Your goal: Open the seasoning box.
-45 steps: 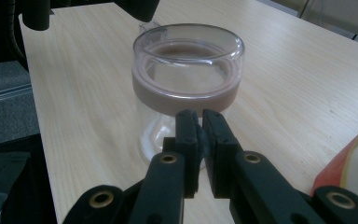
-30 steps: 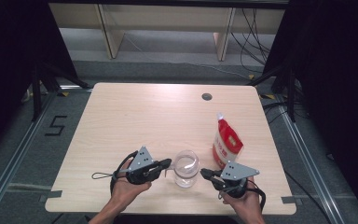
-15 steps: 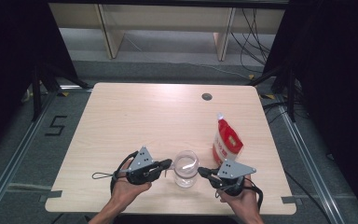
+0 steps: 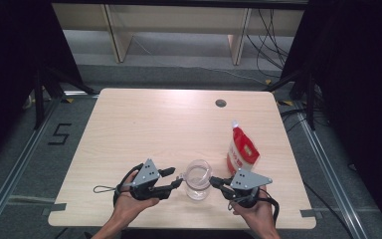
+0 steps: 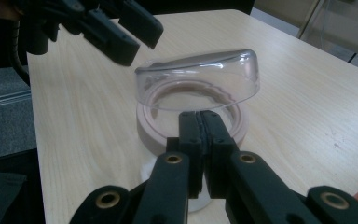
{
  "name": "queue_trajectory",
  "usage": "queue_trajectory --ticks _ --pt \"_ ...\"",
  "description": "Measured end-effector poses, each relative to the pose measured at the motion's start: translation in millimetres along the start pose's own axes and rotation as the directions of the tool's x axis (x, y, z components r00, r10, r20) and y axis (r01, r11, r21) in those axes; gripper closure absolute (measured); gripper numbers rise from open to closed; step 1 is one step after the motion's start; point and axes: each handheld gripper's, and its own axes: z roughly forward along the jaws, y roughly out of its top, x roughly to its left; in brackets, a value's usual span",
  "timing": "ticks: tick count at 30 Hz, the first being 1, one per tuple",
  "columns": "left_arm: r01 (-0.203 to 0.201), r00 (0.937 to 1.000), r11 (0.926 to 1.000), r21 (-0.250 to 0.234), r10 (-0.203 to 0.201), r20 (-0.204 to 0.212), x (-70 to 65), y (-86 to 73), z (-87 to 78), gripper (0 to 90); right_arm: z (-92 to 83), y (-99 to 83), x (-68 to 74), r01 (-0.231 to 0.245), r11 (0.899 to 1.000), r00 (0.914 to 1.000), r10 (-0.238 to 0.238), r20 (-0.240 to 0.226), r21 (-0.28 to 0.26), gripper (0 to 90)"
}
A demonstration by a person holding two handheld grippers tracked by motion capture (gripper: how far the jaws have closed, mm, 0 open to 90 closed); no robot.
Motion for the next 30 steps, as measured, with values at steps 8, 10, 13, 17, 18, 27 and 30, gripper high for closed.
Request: queue_trajectory --ticks 8,10,13,17,18,27,30 --pt "0.026 0.9996 0.9990 0.037 -0.026 -0.007 9.8 -19.2 -3.0 37.6 3.8 9.2 5.2 0.036 0.999 0.9992 -0.036 0.017 -0.021 87.8" --pt "-0.012 0.9999 0.9991 0.042 0.012 -0.001 12.9 -22.5 -4.2 36.3 4.3 11.5 6.6 0.039 0.999 0.9992 -0.039 0.010 -0.021 87.7" --pt "0.014 0.9999 0.9991 0.039 -0.013 -0.009 10.9 -25.5 -5.6 35.3 6.1 13.6 8.5 0.037 0.999 0.9992 -0.037 0.012 -0.033 87.8" --pt "-0.011 0.9999 0.9988 0.049 0.011 -0.006 11.8 -29.0 -7.9 31.6 9.1 18.9 12.6 0.054 0.998 0.9985 -0.054 0.005 -0.038 87.8" --pt "-0.011 0.9999 0.9987 0.050 0.011 -0.008 11.6 -29.6 -8.2 30.8 9.8 19.6 13.1 0.059 0.997 0.9982 -0.059 0.009 -0.039 87.7" --pt "0.021 0.9991 0.9954 0.093 -0.017 -0.038 15.9 -37.7 -9.6 22.4 12.5 25.9 17.5 0.064 0.996 0.9980 -0.064 0.001 -0.058 87.5" --pt "0.027 0.9988 0.9943 0.103 -0.023 -0.042 16.4 -40.4 -11.3 20.1 12.3 28.0 18.5 0.073 0.996 0.9973 -0.073 -0.005 -0.058 87.3"
